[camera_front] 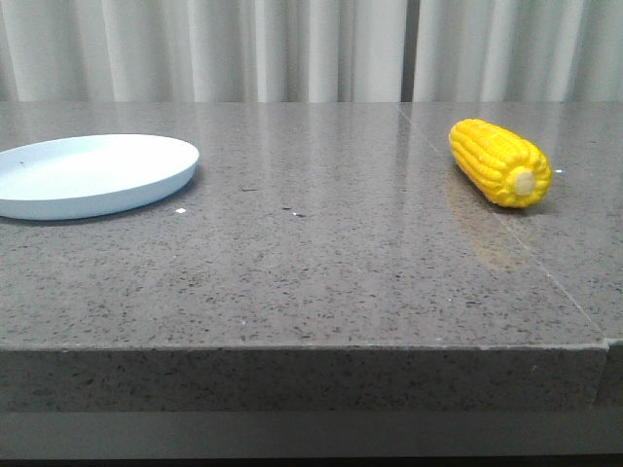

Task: Place corn on plate with both arms

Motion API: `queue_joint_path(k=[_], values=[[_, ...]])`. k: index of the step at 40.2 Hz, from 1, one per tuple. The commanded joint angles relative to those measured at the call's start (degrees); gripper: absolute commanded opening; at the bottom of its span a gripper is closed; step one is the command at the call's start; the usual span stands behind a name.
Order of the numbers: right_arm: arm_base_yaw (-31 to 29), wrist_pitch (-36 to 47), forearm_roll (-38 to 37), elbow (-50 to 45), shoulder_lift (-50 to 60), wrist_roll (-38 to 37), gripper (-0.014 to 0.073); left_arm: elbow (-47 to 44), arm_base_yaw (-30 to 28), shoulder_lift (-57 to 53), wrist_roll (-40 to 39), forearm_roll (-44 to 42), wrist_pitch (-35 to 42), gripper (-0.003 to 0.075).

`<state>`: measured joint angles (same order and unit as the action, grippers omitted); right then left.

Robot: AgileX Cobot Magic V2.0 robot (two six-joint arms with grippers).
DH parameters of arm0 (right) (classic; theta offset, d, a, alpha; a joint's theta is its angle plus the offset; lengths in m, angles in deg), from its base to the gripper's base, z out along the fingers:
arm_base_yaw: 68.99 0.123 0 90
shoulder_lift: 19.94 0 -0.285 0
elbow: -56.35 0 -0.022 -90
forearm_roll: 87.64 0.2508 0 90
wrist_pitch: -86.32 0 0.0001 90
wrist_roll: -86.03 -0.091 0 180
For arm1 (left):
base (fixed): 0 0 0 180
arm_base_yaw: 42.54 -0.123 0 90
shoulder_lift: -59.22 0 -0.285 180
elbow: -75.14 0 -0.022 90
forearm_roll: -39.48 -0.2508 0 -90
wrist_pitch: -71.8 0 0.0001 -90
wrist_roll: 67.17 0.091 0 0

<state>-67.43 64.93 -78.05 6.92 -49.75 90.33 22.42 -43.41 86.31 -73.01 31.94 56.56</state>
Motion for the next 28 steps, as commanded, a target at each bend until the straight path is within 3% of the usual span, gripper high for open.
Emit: queue_joint_path(k=[1, 4, 18, 28], values=[[-0.28, 4.61, 0.18, 2.13, -0.71, 0.51, 0.0578, 2.07, -0.02, 0.82, -0.15, -0.21, 4.46, 0.0661], [-0.28, 4.61, 0.18, 2.13, -0.71, 0.51, 0.0604, 2.07, -0.02, 0.82, -0.15, -0.21, 4.46, 0.0694], [-0.28, 4.61, 0.18, 2.13, -0.71, 0.51, 0.0598, 2.34, 0.09, 1.4, -0.15, 0.29, 5.54, 0.0692], [-0.28, 4.61, 0.18, 2.13, -0.71, 0.51, 0.0598, 10.12, 0.09, 15.67, -0.15, 1.07, 2.12, 0.0692]])
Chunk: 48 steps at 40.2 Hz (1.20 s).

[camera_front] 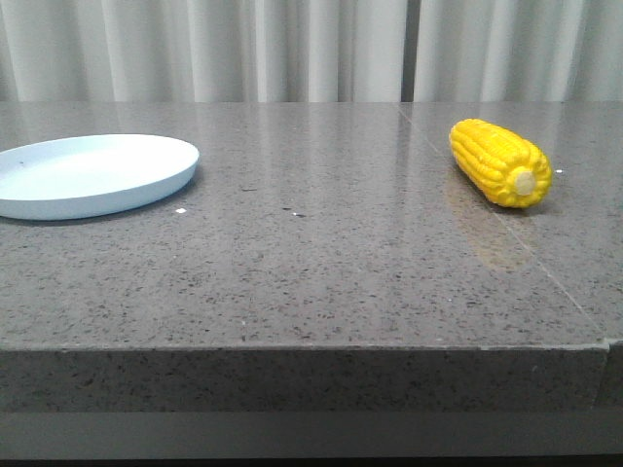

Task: Place corn on plate with both arms

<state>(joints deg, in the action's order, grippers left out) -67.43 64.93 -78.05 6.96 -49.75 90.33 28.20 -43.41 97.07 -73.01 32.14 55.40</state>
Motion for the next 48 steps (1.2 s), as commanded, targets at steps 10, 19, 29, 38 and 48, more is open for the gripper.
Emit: queue_joint_path(k=[10, 19, 29, 38, 48], values=[[-0.28, 4.61, 0.18, 2.09, -0.71, 0.51, 0.0598, 18.01, 4.84, 22.58, 1.6, 2.19, -9.71, 0.0692], [-0.28, 4.61, 0.18, 2.09, -0.71, 0.51, 0.0598, 31.23, 9.68, 38.1, 2.73, 2.42, -25.53, 0.0692], [-0.28, 4.56, 0.18, 2.09, -0.71, 0.51, 0.0598, 41.09, 9.9, 52.75, 2.22, 4.44, -35.4, 0.0692], [-0.28, 4.56, 0.18, 2.09, -0.71, 0.51, 0.0598, 44.47, 9.9, 60.95, 2.21, 5.85, -36.67, 0.0692], [-0.28, 4.56, 0.18, 2.09, -0.71, 0.51, 0.0598, 44.58, 9.9, 64.22, 2.21, 6.43, -36.53, 0.0692]])
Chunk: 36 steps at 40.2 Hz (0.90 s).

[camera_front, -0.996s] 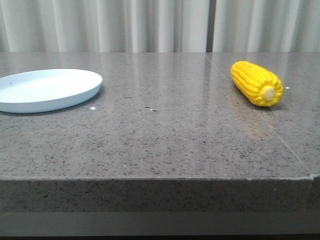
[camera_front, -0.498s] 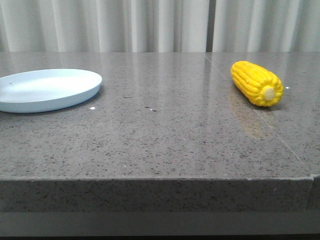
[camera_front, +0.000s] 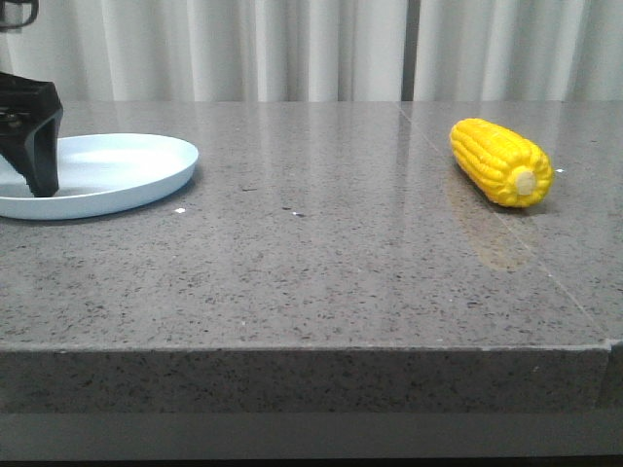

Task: Place corn on plate with both arms
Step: 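Lower the left gripper onto the rim of the pale blue plate, then push the plate with the left gripper toward the table center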

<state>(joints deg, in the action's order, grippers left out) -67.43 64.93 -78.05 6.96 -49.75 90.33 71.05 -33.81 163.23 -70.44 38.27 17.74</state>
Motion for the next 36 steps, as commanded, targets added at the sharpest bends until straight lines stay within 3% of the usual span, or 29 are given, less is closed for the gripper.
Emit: queue_joint_path(k=[1, 5, 8, 24, 31, 36], values=[[-0.28, 4.56, 0.18, 2.09, -0.71, 0.51, 0.0598, 1.74, 0.3, -1.94, -0.36, 0.41, 1.13, 0.0692], [-0.28, 4.56, 0.18, 2.09, -0.76, 0.51, 0.0598, 1.74, 0.3, -1.94, -0.36, 0.43, 1.13, 0.0668], [-0.28, 4.56, 0.18, 2.09, -0.76, 0.51, 0.0598, 1.74, 0.3, -1.94, -0.36, 0.53, 1.02, 0.061], [-0.28, 4.56, 0.18, 2.09, -0.76, 0.51, 0.0598, 1.74, 0.3, -1.94, -0.36, 0.75, 0.9, 0.0113], [-0.28, 4.56, 0.18, 2.09, -0.76, 0.51, 0.0598, 1.74, 0.3, -1.94, -0.36, 1.21, 1.25, -0.0017], [-0.28, 4.56, 0.18, 2.09, -0.76, 0.51, 0.0598, 3.19, 0.3, -2.46, -0.36, 2.05, 1.52, -0.002]])
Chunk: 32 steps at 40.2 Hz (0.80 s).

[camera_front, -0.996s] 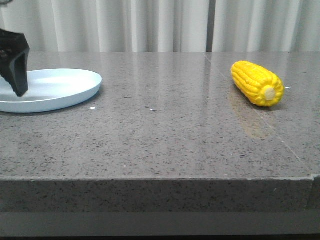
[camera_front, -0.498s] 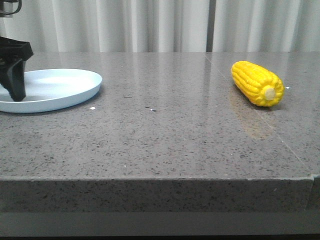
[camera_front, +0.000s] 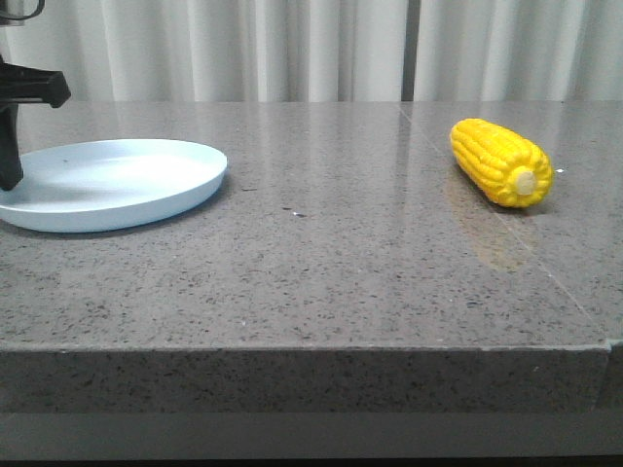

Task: Place corn on plate with both arms
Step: 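Push the plate with the left gripper toward the table center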

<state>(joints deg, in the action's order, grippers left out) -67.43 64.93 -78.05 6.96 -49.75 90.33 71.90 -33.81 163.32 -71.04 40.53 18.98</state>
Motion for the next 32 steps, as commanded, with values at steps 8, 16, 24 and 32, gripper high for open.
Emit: queue_joint_path(k=[8, 16, 24, 32], values=[[-0.28, 4.56, 0.18, 2.09, -0.76, 0.51, 0.0598, 8.89, 3.04, -4.17, 0.34, 3.06, -1.49, -0.002], [-0.28, 4.56, 0.18, 2.09, -0.76, 0.51, 0.0598, 14.71, 9.35, -3.47, 0.34, 8.55, -1.91, -0.002], [-0.28, 4.56, 0.18, 2.09, -0.76, 0.51, 0.0598, 14.95, 14.36, -0.04, 0.34, 11.78, 1.66, -0.002], [-0.28, 4.56, 0.18, 2.09, -0.76, 0.51, 0.0598, 14.95, 15.13, 4.99, 0.34, 11.78, 1.36, -0.002]])
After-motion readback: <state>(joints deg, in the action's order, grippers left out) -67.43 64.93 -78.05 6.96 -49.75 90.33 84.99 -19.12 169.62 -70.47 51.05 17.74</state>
